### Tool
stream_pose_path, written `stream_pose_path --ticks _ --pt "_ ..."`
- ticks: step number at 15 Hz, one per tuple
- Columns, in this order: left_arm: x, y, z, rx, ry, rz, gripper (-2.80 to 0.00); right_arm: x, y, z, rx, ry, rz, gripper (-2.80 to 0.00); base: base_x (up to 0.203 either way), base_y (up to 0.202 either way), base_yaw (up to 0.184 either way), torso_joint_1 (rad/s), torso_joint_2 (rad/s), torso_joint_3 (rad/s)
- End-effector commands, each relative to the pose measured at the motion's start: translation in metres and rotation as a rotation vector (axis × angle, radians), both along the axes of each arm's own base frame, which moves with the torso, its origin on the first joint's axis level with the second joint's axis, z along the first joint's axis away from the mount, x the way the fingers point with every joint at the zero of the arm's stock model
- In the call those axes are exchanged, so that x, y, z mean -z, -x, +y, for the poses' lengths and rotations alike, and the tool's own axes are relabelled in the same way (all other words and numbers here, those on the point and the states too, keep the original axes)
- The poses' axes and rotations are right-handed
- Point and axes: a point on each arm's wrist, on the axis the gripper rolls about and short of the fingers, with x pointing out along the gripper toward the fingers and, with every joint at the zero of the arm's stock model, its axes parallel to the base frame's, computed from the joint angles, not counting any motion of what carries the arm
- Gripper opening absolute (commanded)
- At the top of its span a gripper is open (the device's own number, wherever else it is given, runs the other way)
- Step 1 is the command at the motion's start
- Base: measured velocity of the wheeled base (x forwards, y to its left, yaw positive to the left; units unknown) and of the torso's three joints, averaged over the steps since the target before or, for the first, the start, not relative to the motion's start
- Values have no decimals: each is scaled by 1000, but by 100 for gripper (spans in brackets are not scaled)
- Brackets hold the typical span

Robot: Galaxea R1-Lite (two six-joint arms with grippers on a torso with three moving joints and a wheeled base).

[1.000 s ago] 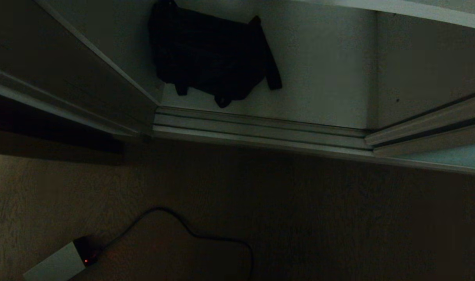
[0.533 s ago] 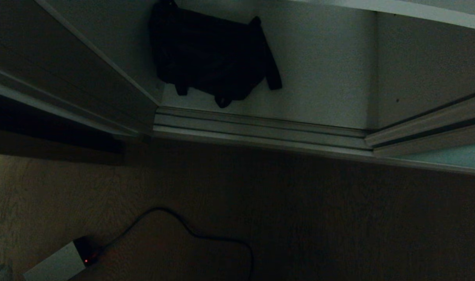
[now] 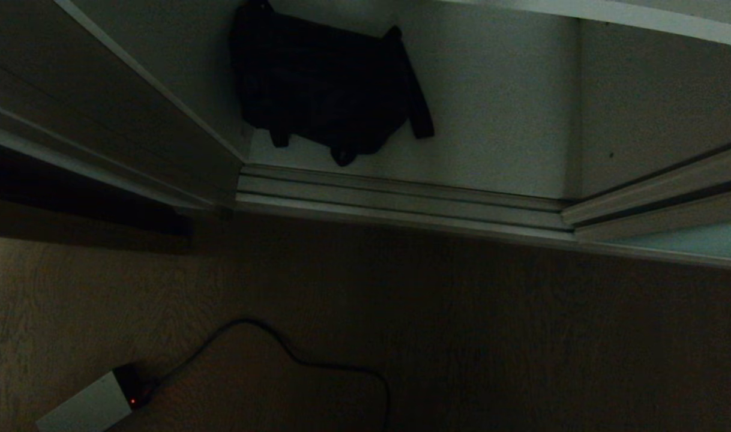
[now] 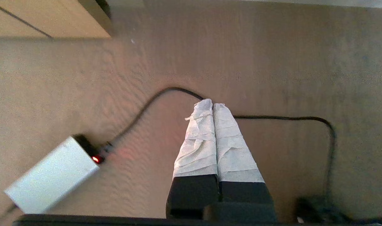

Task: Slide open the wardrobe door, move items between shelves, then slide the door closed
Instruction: Close the door

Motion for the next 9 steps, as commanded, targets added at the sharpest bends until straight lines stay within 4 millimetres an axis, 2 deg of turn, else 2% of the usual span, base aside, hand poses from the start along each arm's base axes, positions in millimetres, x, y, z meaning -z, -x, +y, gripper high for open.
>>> stream_pose_path --ticks 1,4,6,9 --pt "2 4 0 4 9 -1 -280 0 0 0 -1 0 -4 -280 0 0 0 0 0 0" --pt "3 6 0 -10 27 58 -280 0 0 0 -1 0 -5 -280 0 0 0 0 0 0" --pt "1 5 0 -14 -71 1 -280 0 0 0 -1 0 -4 -280 0 0 0 0 0 0" --pt "5 2 2 -109 27 -11 -280 0 0 0 -1 0 -5 -280 0 0 0 0 0 0"
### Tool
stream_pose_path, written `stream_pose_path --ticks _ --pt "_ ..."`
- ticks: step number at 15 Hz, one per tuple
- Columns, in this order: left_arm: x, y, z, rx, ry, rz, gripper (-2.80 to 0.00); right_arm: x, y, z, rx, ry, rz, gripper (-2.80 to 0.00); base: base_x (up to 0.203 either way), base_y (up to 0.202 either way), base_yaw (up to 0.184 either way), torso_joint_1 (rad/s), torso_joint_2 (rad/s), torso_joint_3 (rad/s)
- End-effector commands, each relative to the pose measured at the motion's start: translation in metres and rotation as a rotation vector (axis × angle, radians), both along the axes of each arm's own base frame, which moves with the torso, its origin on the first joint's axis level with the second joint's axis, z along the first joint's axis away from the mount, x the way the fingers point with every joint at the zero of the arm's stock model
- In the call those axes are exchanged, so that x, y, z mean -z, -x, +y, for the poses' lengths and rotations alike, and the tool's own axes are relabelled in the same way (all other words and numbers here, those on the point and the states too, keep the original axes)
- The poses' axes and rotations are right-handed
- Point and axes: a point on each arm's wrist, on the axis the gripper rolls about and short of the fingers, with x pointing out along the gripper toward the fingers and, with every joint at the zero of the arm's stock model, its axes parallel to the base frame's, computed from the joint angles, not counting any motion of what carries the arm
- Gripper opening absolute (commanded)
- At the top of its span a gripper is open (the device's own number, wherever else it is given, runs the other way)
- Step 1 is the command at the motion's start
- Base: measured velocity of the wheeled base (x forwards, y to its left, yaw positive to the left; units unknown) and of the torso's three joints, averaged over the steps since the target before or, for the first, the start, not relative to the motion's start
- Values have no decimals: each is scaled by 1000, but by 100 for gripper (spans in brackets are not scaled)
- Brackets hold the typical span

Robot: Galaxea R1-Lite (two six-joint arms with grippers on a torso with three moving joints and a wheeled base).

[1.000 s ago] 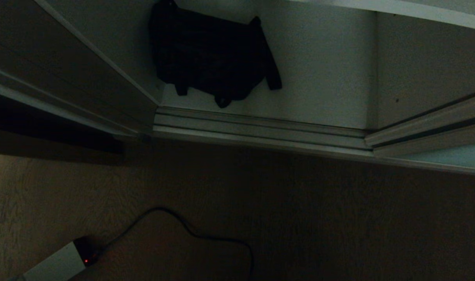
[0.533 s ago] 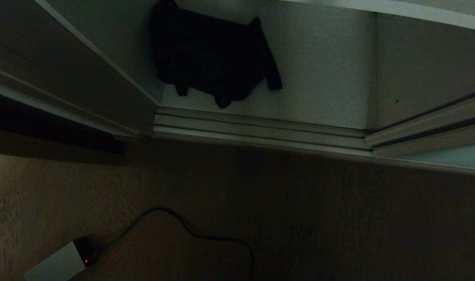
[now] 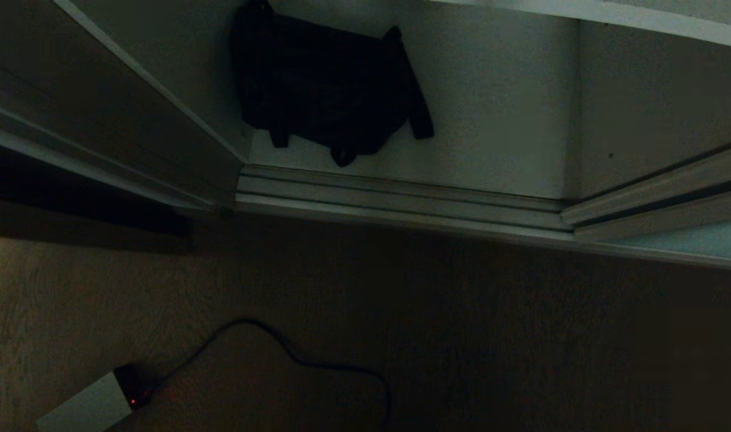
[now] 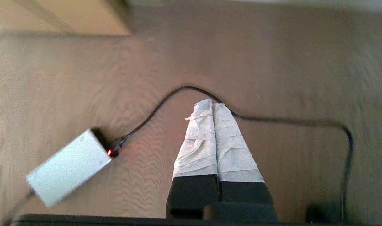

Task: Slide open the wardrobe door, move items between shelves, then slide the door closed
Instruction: Close the door

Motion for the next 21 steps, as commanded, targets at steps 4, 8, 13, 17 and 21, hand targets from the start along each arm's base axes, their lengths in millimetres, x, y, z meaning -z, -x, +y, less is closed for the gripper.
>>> stream_pose_path --ticks 4,8,13,17,21 --pt "3 -2 1 -37 26 -7 -280 0 0 0 -1 0 -4 -280 0 0 0 0 0 0" --pt "6 -3 1 -44 -163 17 -280 0 0 0 -1 0 -5 -280 0 0 0 0 0 0" --pt "11 -3 1 -48 -67 62 -280 0 0 0 -1 0 -5 -280 0 0 0 0 0 0" --pt "11 -3 1 -48 -70 63 -280 0 0 0 -1 0 -5 -280 0 0 0 0 0 0" --pt "11 -3 1 -48 -68 63 -280 0 0 0 -1 0 -5 -280 0 0 0 0 0 0"
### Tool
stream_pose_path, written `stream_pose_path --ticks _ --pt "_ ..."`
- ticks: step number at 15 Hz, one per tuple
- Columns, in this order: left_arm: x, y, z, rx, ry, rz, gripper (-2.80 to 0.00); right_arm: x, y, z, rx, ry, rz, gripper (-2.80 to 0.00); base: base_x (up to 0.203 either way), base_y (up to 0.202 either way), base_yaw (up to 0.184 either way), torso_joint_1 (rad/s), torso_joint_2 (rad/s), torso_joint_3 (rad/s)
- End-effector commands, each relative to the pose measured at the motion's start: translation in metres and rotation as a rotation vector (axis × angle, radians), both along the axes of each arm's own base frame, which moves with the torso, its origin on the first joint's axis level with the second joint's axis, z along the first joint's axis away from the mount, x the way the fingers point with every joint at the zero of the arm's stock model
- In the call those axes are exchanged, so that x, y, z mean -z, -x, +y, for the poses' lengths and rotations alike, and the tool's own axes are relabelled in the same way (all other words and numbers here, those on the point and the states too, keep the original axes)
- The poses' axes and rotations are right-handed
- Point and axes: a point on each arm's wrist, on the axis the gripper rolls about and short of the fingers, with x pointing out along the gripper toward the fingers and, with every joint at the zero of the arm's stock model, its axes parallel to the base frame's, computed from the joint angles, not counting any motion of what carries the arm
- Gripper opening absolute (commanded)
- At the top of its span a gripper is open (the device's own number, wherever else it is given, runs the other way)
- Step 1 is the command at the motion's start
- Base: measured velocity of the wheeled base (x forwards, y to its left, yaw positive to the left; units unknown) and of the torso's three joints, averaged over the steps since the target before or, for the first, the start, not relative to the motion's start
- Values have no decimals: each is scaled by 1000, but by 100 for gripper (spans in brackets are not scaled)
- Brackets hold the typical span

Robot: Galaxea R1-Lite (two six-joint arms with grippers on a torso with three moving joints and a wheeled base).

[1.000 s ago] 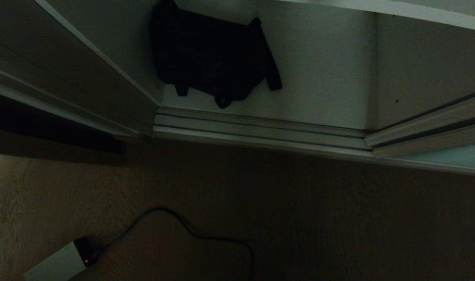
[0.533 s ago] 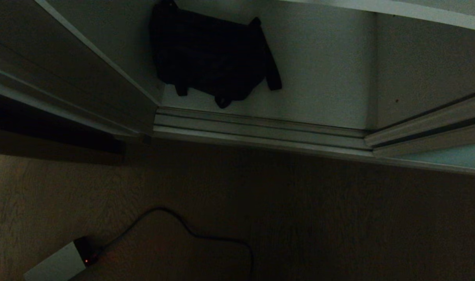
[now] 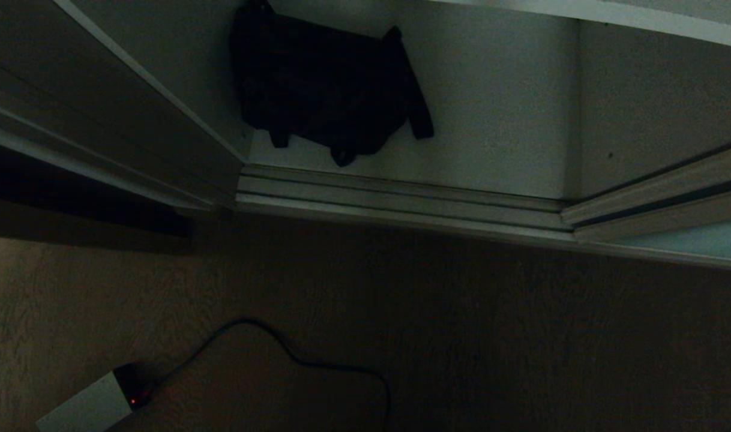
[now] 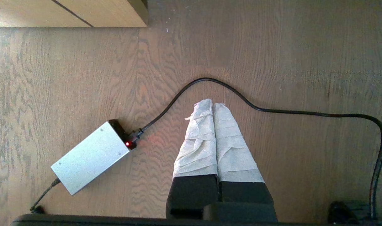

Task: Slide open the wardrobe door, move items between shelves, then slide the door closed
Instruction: Close the door

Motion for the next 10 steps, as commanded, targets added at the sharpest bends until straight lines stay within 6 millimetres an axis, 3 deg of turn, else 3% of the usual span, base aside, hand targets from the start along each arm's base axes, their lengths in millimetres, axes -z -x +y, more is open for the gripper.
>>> stream_pose_path --ticks 1,6,10 --pt "0 0 0 0 0 7 -280 0 0 0 -1 0 -4 -280 0 0 0 0 0 0" --pt "0 0 0 0 3 5 -280 0 0 0 -1 0 -5 -280 0 0 0 0 0 0" --pt "0 0 0 0 13 4 -280 0 0 0 -1 0 -4 -280 0 0 0 2 1 126"
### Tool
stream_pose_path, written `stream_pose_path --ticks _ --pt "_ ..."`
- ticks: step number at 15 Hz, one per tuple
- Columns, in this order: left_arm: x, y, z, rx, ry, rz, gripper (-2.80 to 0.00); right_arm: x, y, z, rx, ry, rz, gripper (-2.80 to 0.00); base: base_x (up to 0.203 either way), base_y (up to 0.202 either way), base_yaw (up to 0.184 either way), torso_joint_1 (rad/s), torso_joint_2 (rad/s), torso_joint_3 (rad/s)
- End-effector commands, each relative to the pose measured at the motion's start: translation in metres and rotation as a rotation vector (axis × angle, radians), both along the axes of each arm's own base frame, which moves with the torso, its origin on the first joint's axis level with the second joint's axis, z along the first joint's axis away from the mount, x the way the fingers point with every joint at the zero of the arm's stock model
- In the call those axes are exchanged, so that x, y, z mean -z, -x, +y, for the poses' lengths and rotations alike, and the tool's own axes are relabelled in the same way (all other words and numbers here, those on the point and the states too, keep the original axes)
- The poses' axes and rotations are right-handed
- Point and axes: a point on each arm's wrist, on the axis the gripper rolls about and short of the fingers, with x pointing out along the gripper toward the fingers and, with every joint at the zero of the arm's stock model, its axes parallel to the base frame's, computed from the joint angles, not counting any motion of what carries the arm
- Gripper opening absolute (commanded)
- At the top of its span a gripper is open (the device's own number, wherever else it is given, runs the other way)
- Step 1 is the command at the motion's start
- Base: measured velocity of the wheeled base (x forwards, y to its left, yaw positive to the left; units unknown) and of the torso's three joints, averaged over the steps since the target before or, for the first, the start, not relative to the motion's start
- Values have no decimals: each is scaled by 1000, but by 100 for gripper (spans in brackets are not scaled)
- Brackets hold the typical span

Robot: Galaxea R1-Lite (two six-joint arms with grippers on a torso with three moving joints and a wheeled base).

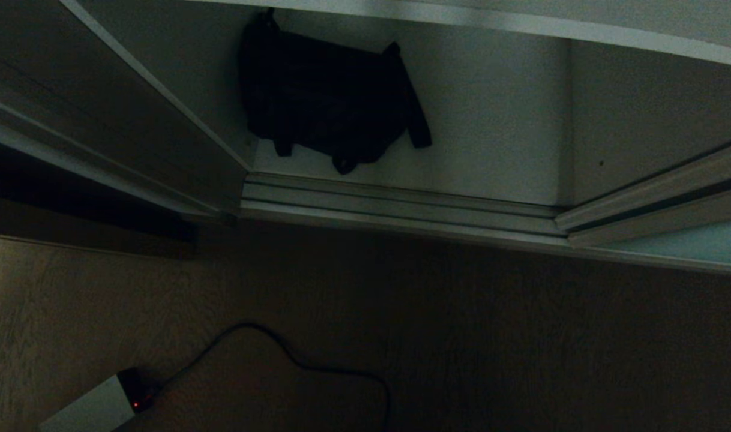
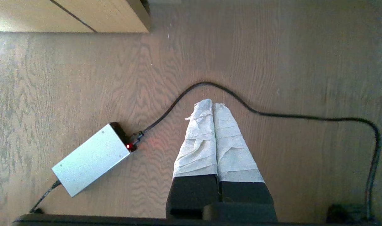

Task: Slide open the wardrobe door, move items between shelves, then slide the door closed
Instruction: Close the door

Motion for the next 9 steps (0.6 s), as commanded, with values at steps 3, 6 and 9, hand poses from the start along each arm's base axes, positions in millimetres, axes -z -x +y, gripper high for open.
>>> stream_pose_path --ticks 3,6,9 --pt "0 0 0 2 -16 6 -280 0 0 0 -1 0 -4 -280 0 0 0 3 3 194" --pt "0 0 0 1 -4 3 -280 0 0 0 -1 0 -5 -280 0 0 0 3 3 207" --pt "0 0 0 1 -3 3 -280 0 0 0 -1 0 -5 -280 0 0 0 0 3 203"
